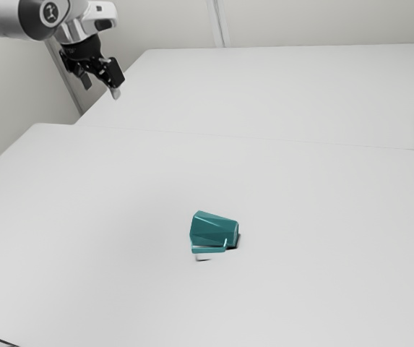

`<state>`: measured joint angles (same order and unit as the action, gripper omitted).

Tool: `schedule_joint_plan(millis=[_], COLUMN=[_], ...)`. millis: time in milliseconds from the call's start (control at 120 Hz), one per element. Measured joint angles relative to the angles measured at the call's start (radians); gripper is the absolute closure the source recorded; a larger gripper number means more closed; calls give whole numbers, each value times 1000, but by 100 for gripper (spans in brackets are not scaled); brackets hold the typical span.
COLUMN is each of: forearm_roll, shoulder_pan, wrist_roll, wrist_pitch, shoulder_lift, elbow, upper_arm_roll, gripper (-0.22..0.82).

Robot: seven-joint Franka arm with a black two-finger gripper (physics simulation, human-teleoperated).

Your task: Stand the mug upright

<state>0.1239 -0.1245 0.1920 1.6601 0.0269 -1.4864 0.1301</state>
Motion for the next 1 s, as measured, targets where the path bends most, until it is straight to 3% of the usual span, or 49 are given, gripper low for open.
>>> schedule_joint_plan(millis=[408, 1000], forearm_roll=[-1, -179], shoulder_pan=[-34, -21], wrist_roll=[-10, -149], wrist_pitch=[29, 263], shoulder_lift=[-23, -216], elbow=[-47, -484], upper_arm_roll=[3, 31], gripper=[2, 2])
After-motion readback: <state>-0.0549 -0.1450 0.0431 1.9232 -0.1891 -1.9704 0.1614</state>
